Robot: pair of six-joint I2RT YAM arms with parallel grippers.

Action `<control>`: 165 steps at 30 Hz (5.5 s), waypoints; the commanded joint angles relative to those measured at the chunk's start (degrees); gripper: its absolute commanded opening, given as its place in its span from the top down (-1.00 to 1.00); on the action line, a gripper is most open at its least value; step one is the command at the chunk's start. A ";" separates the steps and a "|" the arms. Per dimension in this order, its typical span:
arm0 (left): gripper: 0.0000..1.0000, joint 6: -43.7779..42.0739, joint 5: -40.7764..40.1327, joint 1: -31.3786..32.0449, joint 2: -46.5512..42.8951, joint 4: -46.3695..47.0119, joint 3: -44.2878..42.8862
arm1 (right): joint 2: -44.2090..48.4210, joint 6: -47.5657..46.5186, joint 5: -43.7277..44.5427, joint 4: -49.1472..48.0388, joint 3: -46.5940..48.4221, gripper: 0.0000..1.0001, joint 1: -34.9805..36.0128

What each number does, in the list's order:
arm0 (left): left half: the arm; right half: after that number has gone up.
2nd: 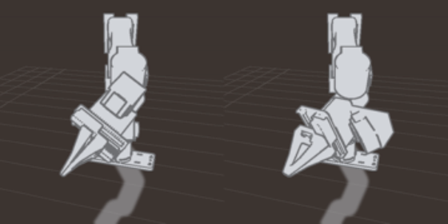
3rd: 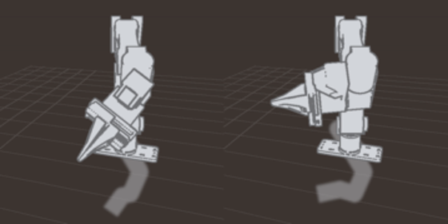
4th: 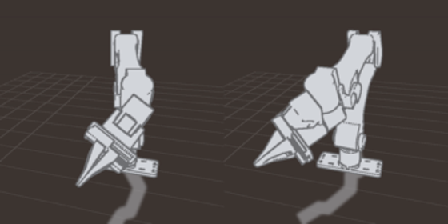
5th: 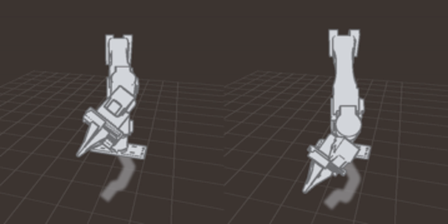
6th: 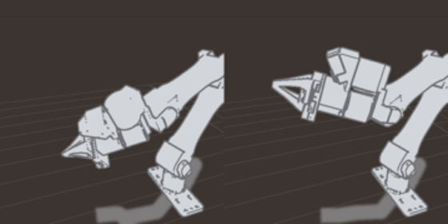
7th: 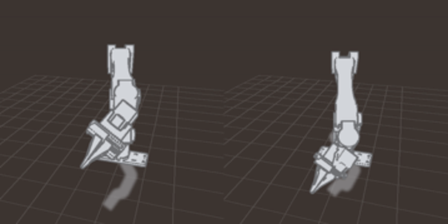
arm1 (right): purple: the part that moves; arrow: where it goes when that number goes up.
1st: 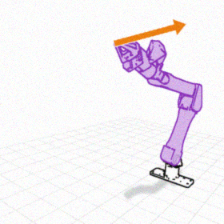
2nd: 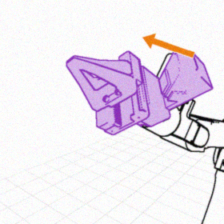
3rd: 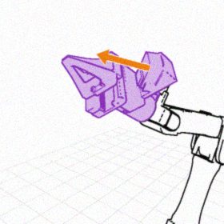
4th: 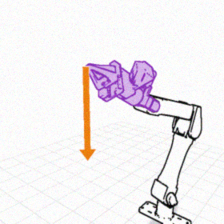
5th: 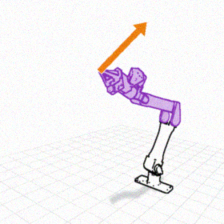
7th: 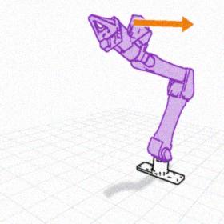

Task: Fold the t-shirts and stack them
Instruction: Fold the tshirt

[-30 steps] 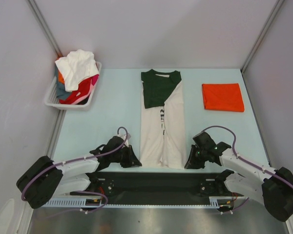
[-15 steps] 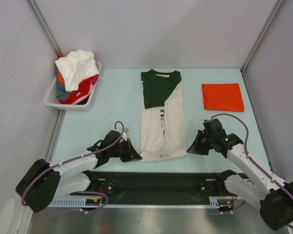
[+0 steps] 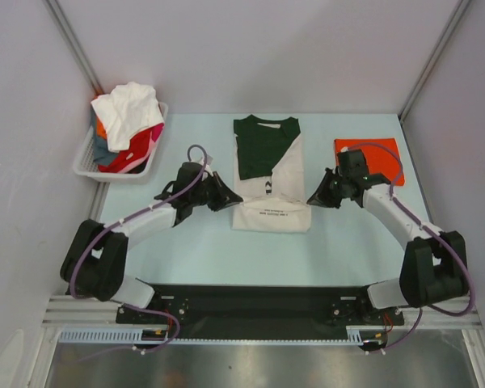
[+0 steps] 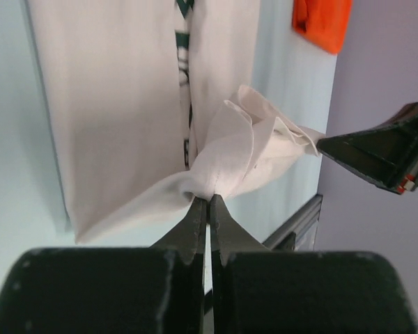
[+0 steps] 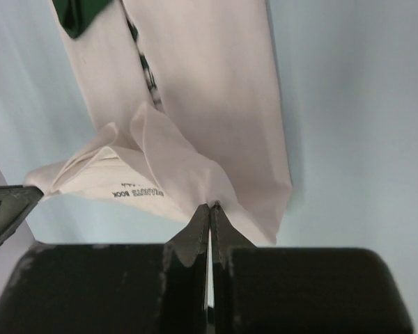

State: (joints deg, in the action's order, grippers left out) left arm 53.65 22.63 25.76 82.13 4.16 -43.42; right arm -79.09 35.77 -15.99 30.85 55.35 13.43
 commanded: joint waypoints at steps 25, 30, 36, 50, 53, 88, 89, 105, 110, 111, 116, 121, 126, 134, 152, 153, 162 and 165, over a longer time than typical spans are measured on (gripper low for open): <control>0.99 -3.38 -1.63 -8.00 23.52 2.25 -24.69 | -31.21 -3.16 1.31 -2.82 32.88 1.00 -5.69; 0.99 -3.55 -1.54 -8.88 25.01 2.34 -26.01 | -34.10 -2.72 0.61 -2.81 35.52 1.00 -6.13; 0.38 -3.46 1.36 -9.15 31.33 2.34 -30.76 | -38.85 -2.28 1.83 -2.47 40.00 0.35 -6.14; -0.68 -8.21 -8.04 -4.15 10.44 2.60 -7.75 | -14.88 -3.42 4.57 -13.80 7.06 -0.23 -2.98; -0.58 -7.68 -7.61 -2.91 9.19 4.00 -3.00 | -12.15 -3.69 1.76 -15.38 1.00 -0.18 -2.89; 0.28 -1.09 -10.42 -0.45 16.75 15.52 6.33 | -16.18 1.85 -1.41 -27.16 -10.35 0.61 -2.09; 0.35 -0.92 -10.42 -0.27 16.84 16.39 6.42 | -16.10 1.76 -1.50 -27.42 -10.35 0.75 -1.92; 0.99 -4.25 -13.50 0.17 6.48 9.21 1.86 | -7.58 1.15 -4.31 -20.75 -4.75 1.00 -3.85; 0.99 -5.92 -12.88 0.08 1.12 1.20 -4.48 | -3.10 -0.08 -3.79 -13.81 0.98 1.00 -4.20; 0.99 -6.01 -12.79 0.08 -0.03 0.68 -4.48 | -0.57 -0.09 -3.70 -13.19 1.16 1.00 -4.38; 0.99 -6.10 -12.62 0.17 -8.99 -2.93 -4.04 | 5.25 0.35 -4.14 -9.68 2.65 1.00 -4.47; 0.99 -6.54 -11.65 0.87 -15.92 -8.11 -4.40 | 9.64 0.00 -5.19 -6.25 4.24 1.00 -4.20; 0.99 -6.36 -11.82 0.96 -20.95 -9.96 -2.73 | 12.38 -0.35 -5.28 -4.49 4.85 1.00 -4.20; 0.99 -6.45 -12.00 0.79 -19.29 -10.32 -3.51 | 7.21 -0.79 -5.46 -5.62 7.75 1.00 -4.38; 0.99 -7.77 -10.16 -6.77 0.40 -8.56 -19.94 | -21.61 -0.52 -7.48 -5.45 34.11 1.00 -5.08; 0.99 -7.94 -9.72 -6.86 1.10 -8.65 -20.21 | -22.24 -0.70 -8.44 -4.93 35.43 1.00 -5.08; 0.99 -7.68 -6.29 -5.63 -3.90 -6.97 -12.58 | -15.33 -0.88 -9.41 -5.63 26.66 1.00 -4.03; 0.99 -7.77 -5.85 -4.14 -8.55 -7.59 -7.22 | -9.36 -1.05 -9.24 -5.80 18.76 1.00 -2.80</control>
State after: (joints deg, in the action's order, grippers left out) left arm 47.31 14.92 20.18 79.18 -4.05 -54.00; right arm -96.07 35.75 -24.53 25.02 78.56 9.54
